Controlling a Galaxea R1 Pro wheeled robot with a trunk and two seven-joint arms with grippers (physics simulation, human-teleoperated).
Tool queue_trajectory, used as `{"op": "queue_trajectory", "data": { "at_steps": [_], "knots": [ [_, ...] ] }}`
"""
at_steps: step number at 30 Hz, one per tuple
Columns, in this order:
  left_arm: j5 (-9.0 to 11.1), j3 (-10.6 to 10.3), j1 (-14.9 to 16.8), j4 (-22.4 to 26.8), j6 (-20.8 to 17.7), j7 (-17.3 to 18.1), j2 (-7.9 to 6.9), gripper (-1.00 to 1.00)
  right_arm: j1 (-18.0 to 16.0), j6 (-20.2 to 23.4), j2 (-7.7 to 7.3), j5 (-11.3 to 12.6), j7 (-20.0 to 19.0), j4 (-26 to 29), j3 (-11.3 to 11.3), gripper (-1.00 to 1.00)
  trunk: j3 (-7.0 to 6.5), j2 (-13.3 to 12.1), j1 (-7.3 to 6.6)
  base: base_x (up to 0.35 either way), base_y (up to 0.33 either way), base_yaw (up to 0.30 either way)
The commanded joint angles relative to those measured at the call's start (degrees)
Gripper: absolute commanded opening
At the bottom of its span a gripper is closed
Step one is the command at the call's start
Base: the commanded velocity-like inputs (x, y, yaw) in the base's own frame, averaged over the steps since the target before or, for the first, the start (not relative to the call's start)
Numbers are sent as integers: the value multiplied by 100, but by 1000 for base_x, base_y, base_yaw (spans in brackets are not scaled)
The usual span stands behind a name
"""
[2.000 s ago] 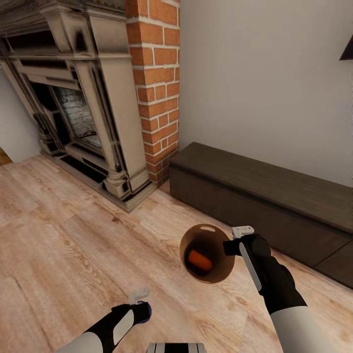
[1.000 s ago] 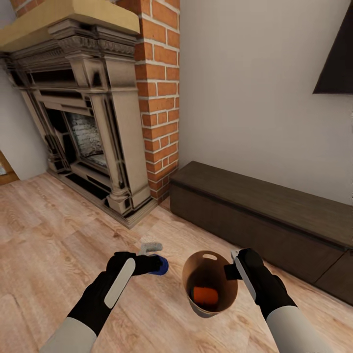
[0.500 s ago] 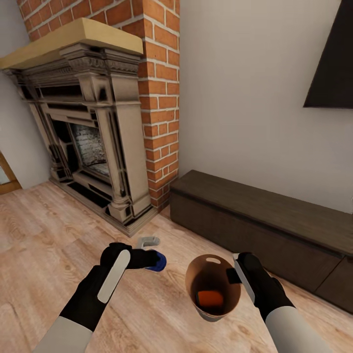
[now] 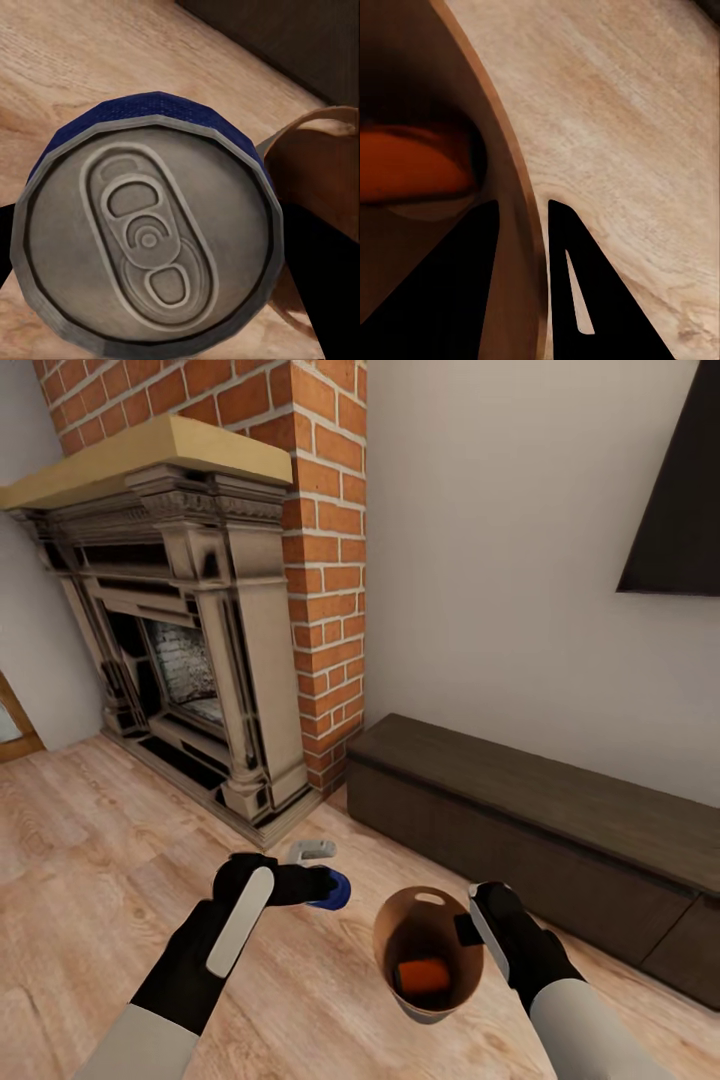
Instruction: Put the three can of soda from the living room inside the tash can in the kitchen.
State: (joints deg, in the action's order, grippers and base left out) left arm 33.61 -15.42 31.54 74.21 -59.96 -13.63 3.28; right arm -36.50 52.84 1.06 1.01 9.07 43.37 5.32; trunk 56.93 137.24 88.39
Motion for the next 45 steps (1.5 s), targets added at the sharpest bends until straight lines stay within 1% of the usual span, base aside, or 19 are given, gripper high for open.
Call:
{"op": "queue_trajectory", "data": {
  "at_steps": [1,2,5,8,11,16,19,21,22,23,24,25,27,31,38,45],
  "knots": [
    [-29,-1,0,-1,-4,2,23,-100,-16,-35,22,82,-19,-45,0,-100,-19,-41,-23,0,0,0],
    [-29,-2,1,-2,-4,4,55,-100,-35,-67,66,78,-17,-111,2,-100,-37,-81,-45,0,0,0],
    [-29,-4,1,-5,-4,7,93,-100,-59,-105,120,75,76,-203,8,-100,-91,-202,-111,0,0,0],
    [-28,-4,1,-10,-4,8,172,-100,-71,-130,184,76,404,-258,12,-100,-145,-322,-177,0,0,0],
    [-33,-9,1,-15,-4,9,267,-100,-75,-138,229,76,551,-276,13,-100,-198,-442,-243,0,0,0],
    [-37,-26,1,-15,-4,15,329,-100,-76,-142,249,76,618,-288,13,-100,-288,-643,-352,0,0,0],
    [-38,-113,1,-24,-4,18,384,-100,-77,-147,259,77,633,-292,13,-100,-342,-763,-418,0,0,0],
    [-38,-190,1,-26,-4,19,407,-100,-77,-149,263,76,637,-290,13,-100,-342,-763,-418,0,0,0],
    [-41,-285,-2,-23,-4,17,417,-100,-77,-150,279,75,638,-288,13,-100,-342,-763,-418,0,0,0],
    [-39,-428,-4,-22,-4,11,424,-100,-77,-150,299,75,639,-287,13,-100,-342,-763,-418,0,0,0],
    [-39,-498,-5,-21,-4,9,427,-100,-77,-155,308,75,639,-286,13,-100,-342,-763,-418,0,0,0],
    [-39,-615,-4,-21,-4,1,432,-100,-77,-184,323,75,640,-286,16,-100,-342,-763,-418,0,0,0],
    [-38,-722,-6,-21,-4,-8,447,-100,-77,-225,337,75,640,-287,23,-100,-342,-763,-418,0,0,0],
    [-33,-807,-4,-24,-4,-13,465,-100,-77,-261,347,75,645,-288,24,-100,-342,-763,-418,0,0,0],
    [-32,-836,-1,-56,-4,0,485,-100,-77,-270,351,74,647,-289,25,-100,-342,-763,-418,0,0,0],
    [-39,-856,20,-485,-4,33,563,-100,-77,-271,366,74,645,-293,38,-100,-342,-763,-418,0,0,0]
  ]
}}
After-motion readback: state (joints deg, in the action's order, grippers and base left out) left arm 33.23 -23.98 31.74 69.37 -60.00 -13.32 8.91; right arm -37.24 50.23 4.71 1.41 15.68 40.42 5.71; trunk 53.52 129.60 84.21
